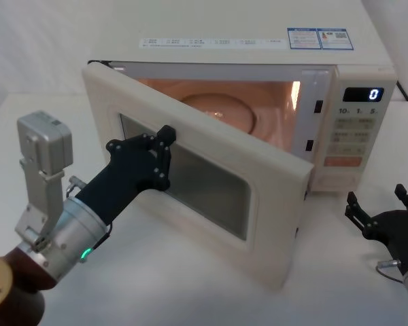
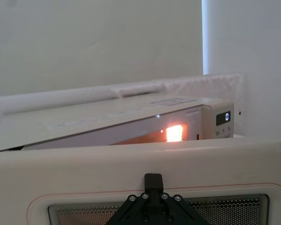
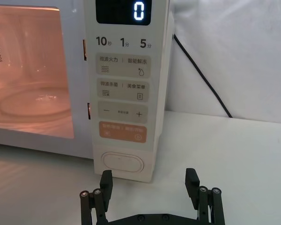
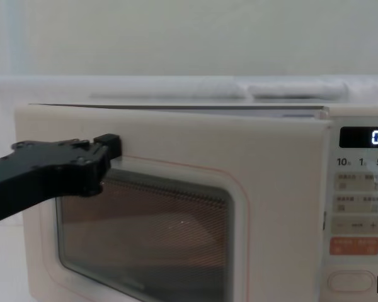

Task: Press the button to open the microwave door with one hand; close the microwave door with the other hand.

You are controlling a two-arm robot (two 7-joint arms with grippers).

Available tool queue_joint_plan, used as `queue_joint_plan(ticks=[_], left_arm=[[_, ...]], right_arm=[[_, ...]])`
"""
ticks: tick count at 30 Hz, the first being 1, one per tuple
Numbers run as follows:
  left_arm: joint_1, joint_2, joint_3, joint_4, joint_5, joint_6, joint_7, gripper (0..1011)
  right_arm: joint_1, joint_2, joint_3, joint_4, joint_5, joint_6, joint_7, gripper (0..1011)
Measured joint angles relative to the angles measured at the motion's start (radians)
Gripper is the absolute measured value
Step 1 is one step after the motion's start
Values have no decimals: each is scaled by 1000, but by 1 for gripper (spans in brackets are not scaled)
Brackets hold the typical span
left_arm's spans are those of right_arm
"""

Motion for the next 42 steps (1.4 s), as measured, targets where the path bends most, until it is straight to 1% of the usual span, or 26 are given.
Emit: queue_joint_plan(ticks=[9,12,20,28,42], left_arm=[[-80,-21,46,52,12,2,0,0],[-97,-27,56,66,13,5,0,0],[-160,-59,89,121,24,29,16,0],[-202,-94,100,166,44,36,50,0],[-229,-125,104,200,51,42,62,0]], right_arm=[[0,0,0,0,0,0,0,1002],[0,0,0,0,0,0,0,1002],[0,0,0,0,0,0,0,1002],[0,0,0,0,0,0,0,1002],[0,0,0,0,0,0,0,1002]])
